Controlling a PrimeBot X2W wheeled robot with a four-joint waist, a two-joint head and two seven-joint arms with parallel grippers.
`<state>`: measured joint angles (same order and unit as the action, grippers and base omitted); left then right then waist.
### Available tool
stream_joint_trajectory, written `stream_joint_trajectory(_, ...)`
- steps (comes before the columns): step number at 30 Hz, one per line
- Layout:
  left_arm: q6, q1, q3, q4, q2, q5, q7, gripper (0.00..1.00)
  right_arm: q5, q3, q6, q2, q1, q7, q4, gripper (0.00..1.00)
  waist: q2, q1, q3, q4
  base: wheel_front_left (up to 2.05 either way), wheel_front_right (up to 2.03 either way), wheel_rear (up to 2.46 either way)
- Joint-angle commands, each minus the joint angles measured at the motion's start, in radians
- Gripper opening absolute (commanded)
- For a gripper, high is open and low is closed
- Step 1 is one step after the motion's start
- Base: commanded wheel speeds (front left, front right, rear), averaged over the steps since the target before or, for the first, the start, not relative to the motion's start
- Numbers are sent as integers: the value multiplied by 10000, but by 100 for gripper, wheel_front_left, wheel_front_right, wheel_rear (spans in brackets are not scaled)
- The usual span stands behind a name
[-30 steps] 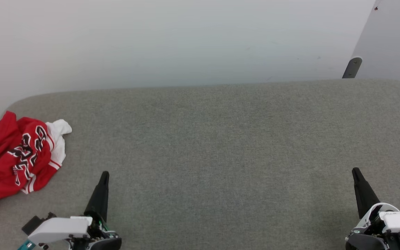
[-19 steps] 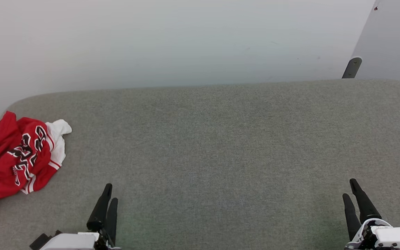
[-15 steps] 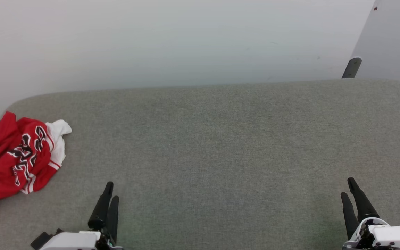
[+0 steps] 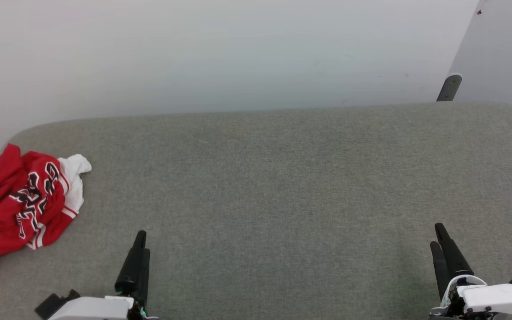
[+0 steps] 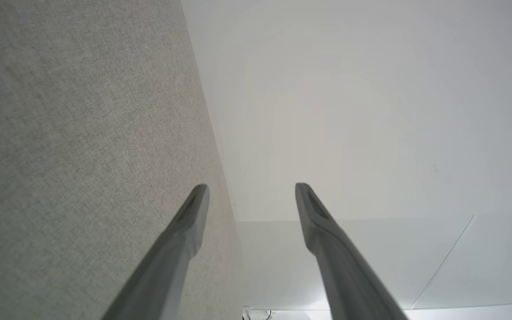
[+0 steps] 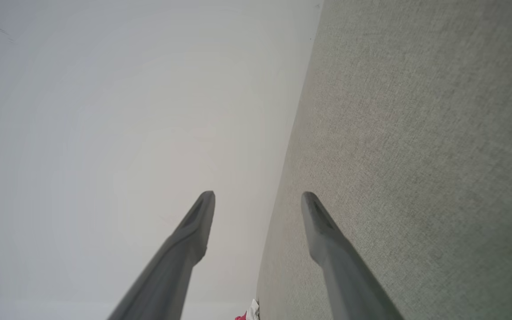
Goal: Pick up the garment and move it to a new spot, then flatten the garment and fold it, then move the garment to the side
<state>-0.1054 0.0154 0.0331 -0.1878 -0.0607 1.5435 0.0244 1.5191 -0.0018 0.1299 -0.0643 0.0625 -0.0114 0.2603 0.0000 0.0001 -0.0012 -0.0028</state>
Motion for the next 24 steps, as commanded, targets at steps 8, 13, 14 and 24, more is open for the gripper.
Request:
stream_joint_trajectory(8, 196, -61, -288, 421, -374, -1068, -463, 100, -1181, 313, 5, -175, 307, 409, -113, 100, 0, -1, -37, -5, 0, 0, 0)
stream_joint_trajectory(13, 327, -145, -453, 489, -574, -1931, -700, 100, -2155, 402, 5, -242, 354, 600, -55, 100, 0, -1, -54, -9, 0, 0, 0)
stream_joint_trajectory(14, 368, -162, -482, 491, -604, -2124, -741, 100, -2358, 407, 5, -245, 363, 636, -41, 100, 0, -1, -57, -9, 0, 0, 0)
stream_joint_trajectory(24, 833, -225, -854, 531, -1019, -4465, -1075, 100, -4813, 440, 6, -272, 445, 948, 63, 100, 0, -1, -75, -17, 0, 0, 0)
